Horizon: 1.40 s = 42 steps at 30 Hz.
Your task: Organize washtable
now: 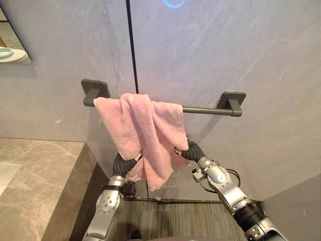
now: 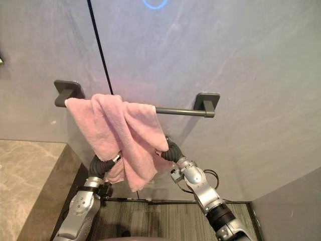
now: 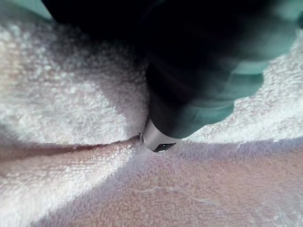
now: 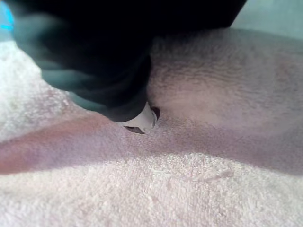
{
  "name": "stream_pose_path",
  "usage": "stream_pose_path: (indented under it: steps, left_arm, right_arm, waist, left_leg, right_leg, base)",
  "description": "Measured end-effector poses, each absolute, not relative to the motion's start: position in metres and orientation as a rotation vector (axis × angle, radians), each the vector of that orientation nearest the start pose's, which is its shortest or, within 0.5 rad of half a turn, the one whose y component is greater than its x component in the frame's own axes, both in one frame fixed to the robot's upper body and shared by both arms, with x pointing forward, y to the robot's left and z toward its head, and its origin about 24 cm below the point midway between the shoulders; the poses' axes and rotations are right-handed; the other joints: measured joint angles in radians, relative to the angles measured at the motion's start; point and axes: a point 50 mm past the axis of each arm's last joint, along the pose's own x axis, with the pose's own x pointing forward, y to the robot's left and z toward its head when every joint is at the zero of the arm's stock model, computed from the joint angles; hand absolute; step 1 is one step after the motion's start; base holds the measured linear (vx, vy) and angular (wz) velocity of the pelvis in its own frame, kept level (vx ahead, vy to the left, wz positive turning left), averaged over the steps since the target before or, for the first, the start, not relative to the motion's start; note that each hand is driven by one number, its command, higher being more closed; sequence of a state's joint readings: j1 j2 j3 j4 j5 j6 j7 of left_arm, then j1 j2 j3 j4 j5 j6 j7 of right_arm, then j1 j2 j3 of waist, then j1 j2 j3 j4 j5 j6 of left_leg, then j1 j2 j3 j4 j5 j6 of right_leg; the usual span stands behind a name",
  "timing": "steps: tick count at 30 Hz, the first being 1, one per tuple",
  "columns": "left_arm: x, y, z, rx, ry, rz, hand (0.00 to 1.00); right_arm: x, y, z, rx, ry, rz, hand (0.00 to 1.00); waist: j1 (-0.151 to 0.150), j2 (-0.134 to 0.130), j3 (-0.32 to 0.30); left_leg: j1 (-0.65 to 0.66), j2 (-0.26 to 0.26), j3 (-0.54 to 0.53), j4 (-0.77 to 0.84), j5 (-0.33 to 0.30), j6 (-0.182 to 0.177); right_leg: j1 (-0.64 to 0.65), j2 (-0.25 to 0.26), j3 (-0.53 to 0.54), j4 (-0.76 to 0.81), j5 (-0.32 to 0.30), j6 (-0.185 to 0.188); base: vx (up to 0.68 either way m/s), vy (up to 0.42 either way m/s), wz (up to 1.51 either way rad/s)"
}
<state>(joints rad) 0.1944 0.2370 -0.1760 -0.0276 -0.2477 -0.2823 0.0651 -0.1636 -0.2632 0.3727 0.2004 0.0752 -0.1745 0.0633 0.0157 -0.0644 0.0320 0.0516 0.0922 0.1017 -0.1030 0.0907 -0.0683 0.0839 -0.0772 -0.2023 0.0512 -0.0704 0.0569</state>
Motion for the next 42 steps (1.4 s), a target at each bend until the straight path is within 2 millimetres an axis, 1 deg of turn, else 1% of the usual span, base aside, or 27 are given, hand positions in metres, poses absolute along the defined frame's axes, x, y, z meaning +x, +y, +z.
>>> stream_pose_path:
  steps: [5, 8, 11, 16, 21, 24, 27, 31, 39, 42]
  left_arm:
    - [0.210, 0.174, 0.035, -0.071, -0.104, -0.007, 1.00]
    - [0.210, 0.174, 0.039, -0.083, -0.127, 0.001, 1.00]
    - [0.210, 0.172, 0.043, -0.087, -0.144, -0.007, 1.00]
    - [0.210, 0.171, 0.044, -0.089, -0.148, -0.023, 1.00]
    - [0.210, 0.167, 0.044, -0.109, -0.153, -0.028, 1.00]
    - [0.211, 0.162, 0.048, -0.131, -0.174, -0.040, 1.00]
    - [0.211, 0.161, 0.051, -0.132, -0.184, -0.047, 1.00]
    - [0.211, 0.160, 0.051, -0.134, -0.184, -0.053, 1.00]
    - [0.211, 0.150, 0.050, -0.159, -0.183, -0.077, 1.00]
    - [0.211, 0.149, 0.047, -0.160, -0.171, -0.076, 1.00]
  right_arm:
    - [0.263, -0.133, 0.045, -0.195, -0.110, 0.314, 1.00]
    - [0.260, -0.144, 0.048, -0.187, -0.119, 0.265, 1.00]
    - [0.259, -0.148, 0.050, -0.183, -0.130, 0.243, 1.00]
    - [0.256, -0.153, 0.060, -0.166, -0.174, 0.205, 1.00]
    - [0.256, -0.156, 0.065, -0.124, -0.206, 0.167, 1.00]
    - [0.254, -0.160, 0.062, -0.117, -0.195, 0.142, 1.00]
    - [0.252, -0.162, 0.060, -0.097, -0.186, 0.121, 1.00]
    - [0.251, -0.162, 0.058, -0.062, -0.181, 0.104, 1.00]
    - [0.250, -0.168, 0.052, -0.045, -0.157, 0.064, 1.00]
    - [0.249, -0.167, 0.044, -0.035, -0.123, 0.057, 1.00]
  waist:
    - [-0.002, 0.000, 0.000]
    - [-0.003, 0.001, 0.001]
    - [-0.006, 0.001, 0.001]
    - [-0.010, 0.006, 0.005]
    - [-0.030, 0.013, 0.009]
    - [-0.031, 0.014, 0.010]
    - [-0.034, 0.017, 0.012]
    - [-0.054, 0.022, 0.015]
    - [-0.056, 0.034, 0.023]
    - [-0.057, 0.039, 0.026]
  left_leg:
    - [0.000, -0.003, 0.004, 0.000, 0.000, 0.000]
    - [0.001, -0.004, 0.006, 0.000, -0.001, 0.000]
    - [0.002, -0.004, 0.010, 0.000, -0.001, -0.001]
    - [-0.002, -0.004, 0.017, 0.000, -0.003, -0.001]
    - [-0.002, -0.005, 0.025, 0.001, -0.007, -0.002]
    - [-0.002, -0.005, 0.028, 0.005, -0.010, -0.002]
    - [-0.001, -0.005, 0.028, 0.005, -0.012, -0.002]
    - [-0.001, -0.005, 0.030, 0.005, -0.012, -0.001]
    - [-0.001, -0.005, 0.031, 0.000, -0.013, -0.001]
    - [-0.002, -0.005, 0.032, 0.000, -0.013, -0.001]
  right_leg:
    - [-0.001, -0.003, 0.001, -0.002, 0.000, 0.000]
    - [-0.002, -0.004, 0.003, -0.003, 0.000, 0.001]
    - [-0.004, -0.004, 0.007, -0.004, 0.000, 0.001]
    - [-0.012, -0.004, 0.013, -0.017, 0.005, 0.003]
    - [-0.013, -0.004, 0.019, -0.019, 0.006, 0.004]
    - [-0.014, -0.004, 0.022, -0.019, 0.006, 0.004]
    - [-0.014, -0.004, 0.022, -0.019, 0.006, 0.004]
    - [-0.009, -0.004, 0.024, -0.019, 0.006, 0.004]
    - [-0.010, -0.005, 0.025, -0.019, 0.006, 0.005]
    - [-0.010, -0.005, 0.025, -0.019, 0.006, 0.005]
  base:
    - [0.00, 0.000, 0.00]
    - [0.00, 0.000, 0.00]
    - [-0.01, 0.001, -0.02]
    - [-0.02, 0.005, -0.05]
    - [0.01, 0.001, -0.02]
    - [0.01, 0.002, -0.03]
    - [0.00, 0.000, 0.00]
    - [0.00, 0.000, 0.00]
    - [0.00, 0.000, 0.00]
    - [0.00, 0.000, 0.00]
